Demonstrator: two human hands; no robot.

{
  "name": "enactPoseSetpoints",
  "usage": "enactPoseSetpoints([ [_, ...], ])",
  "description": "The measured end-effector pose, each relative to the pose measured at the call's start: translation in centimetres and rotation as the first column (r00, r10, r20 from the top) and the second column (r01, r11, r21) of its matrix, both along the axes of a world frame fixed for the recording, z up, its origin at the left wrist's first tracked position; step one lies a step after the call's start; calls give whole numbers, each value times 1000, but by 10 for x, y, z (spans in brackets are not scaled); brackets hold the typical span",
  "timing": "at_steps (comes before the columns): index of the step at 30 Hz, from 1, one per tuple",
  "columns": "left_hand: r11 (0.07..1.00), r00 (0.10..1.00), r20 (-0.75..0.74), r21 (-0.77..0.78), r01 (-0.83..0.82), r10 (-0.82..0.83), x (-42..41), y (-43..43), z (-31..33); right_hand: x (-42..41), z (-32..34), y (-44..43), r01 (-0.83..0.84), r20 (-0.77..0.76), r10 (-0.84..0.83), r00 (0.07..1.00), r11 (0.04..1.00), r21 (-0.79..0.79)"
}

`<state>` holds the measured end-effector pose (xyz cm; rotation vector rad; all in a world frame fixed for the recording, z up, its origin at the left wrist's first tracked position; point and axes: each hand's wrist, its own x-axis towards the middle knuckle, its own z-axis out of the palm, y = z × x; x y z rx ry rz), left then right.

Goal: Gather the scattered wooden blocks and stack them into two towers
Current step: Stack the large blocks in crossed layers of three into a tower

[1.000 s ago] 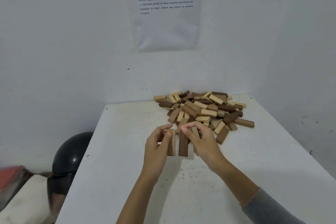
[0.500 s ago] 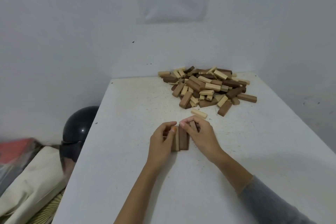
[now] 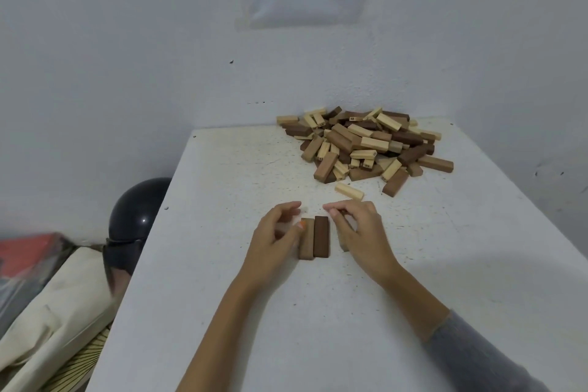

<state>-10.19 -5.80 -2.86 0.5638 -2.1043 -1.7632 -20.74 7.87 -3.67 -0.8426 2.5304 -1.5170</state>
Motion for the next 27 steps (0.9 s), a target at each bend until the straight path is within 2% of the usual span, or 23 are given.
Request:
enactPoseSetpoints([
  [3, 970, 968, 155, -107, 217, -199, 9, -10, 11, -3, 1, 5, 19, 4, -20, 1000, 1000, 24],
  [5, 923, 929, 232, -192, 333, -287, 12, -15, 17, -5, 6, 9, -2, 112, 3, 994, 1000, -8],
  [7, 885, 906, 259, -243, 396, -334, 12, -17, 19, -9, 12, 17, -114, 280, 123, 952, 992, -50],
  [9, 871, 902, 256, -268, 411, -347, 11, -19, 15, -12, 14, 27, -284, 350, 258, 901, 958, 26],
  [11, 871, 918, 220, -304, 386, -330, 11, -19, 9, -17, 13, 34, -388, 269, 338, 902, 907, 162],
  [12, 874, 930, 194, -325, 362, -313, 12, -19, 6, -19, 11, 36, -394, 225, 352, 908, 902, 177],
  [17, 883, 953, 127, -359, 302, -274, 11, -18, 0, -17, 2, 36, -239, 156, 235, 959, 971, 7],
  [20, 872, 955, 123, -390, 297, -271, 11, -18, -3, -8, -1, 33, -200, -9, 200, 980, 979, -38],
  [23, 873, 957, 117, -392, 290, -265, 11, -18, -5, -7, -2, 36, -170, 28, 175, 984, 977, -129],
  [27, 870, 961, 111, -409, 275, -251, 11, -19, -6, -8, -1, 38, -179, 4, 180, 984, 981, -72],
])
